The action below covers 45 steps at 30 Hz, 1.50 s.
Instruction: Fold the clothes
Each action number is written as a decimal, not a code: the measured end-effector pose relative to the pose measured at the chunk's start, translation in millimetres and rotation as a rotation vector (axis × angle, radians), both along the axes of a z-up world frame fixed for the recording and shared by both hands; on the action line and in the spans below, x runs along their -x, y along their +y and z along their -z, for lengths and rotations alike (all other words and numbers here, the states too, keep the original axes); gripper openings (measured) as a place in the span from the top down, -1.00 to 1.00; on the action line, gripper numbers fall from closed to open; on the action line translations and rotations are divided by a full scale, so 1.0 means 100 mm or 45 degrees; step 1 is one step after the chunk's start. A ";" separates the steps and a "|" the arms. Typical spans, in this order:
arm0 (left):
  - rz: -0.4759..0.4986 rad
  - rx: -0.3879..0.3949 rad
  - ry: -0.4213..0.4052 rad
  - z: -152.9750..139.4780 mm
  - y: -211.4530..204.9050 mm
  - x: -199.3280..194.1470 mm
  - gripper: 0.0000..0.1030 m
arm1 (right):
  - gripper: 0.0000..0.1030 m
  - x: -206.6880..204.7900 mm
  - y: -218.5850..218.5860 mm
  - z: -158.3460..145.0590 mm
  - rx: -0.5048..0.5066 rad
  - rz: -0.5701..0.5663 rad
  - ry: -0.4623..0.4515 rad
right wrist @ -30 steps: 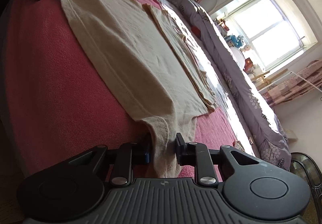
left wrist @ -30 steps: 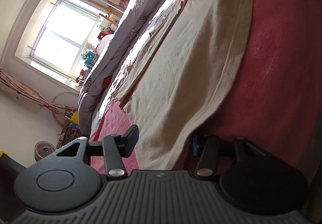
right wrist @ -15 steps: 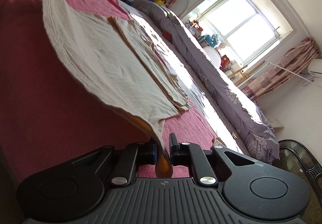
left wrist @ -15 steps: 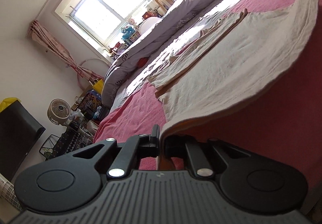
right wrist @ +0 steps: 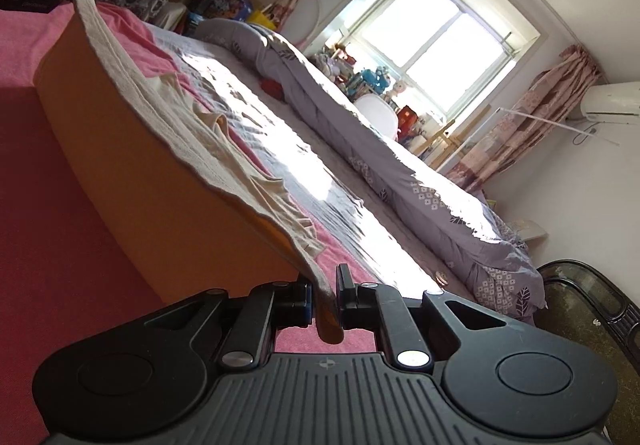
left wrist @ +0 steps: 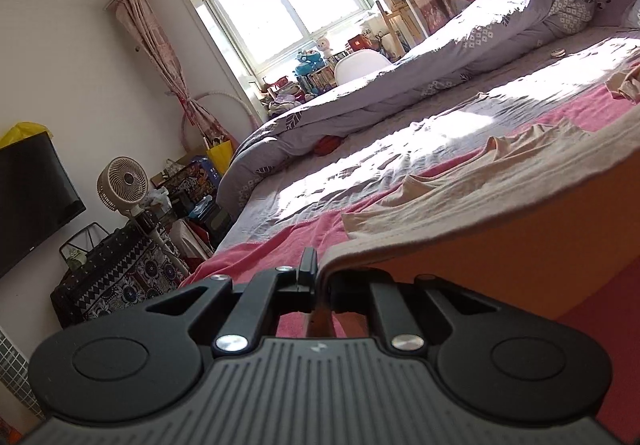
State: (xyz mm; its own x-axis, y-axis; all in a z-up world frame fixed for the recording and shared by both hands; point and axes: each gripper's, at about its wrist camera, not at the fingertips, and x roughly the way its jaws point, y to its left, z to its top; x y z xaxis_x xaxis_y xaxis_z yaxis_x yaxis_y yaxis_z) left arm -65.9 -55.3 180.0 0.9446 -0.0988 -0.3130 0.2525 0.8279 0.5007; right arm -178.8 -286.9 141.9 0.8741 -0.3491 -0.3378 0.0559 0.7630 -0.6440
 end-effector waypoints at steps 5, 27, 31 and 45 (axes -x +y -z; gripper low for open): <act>-0.049 0.012 0.057 0.05 -0.36 -0.98 0.71 | 0.75 -0.93 -0.37 0.02 -0.015 0.038 0.024; -0.478 0.120 0.583 0.64 -0.36 -3.56 -0.67 | -0.46 -3.10 -1.83 0.58 -0.741 0.436 0.265; -0.486 0.259 0.522 0.41 -0.09 -3.33 -0.66 | -0.50 -2.68 -2.10 0.32 -1.055 0.407 0.132; -0.037 0.223 0.662 0.64 -0.31 -1.45 -0.83 | -0.26 -1.39 -1.31 0.57 -1.422 0.058 0.326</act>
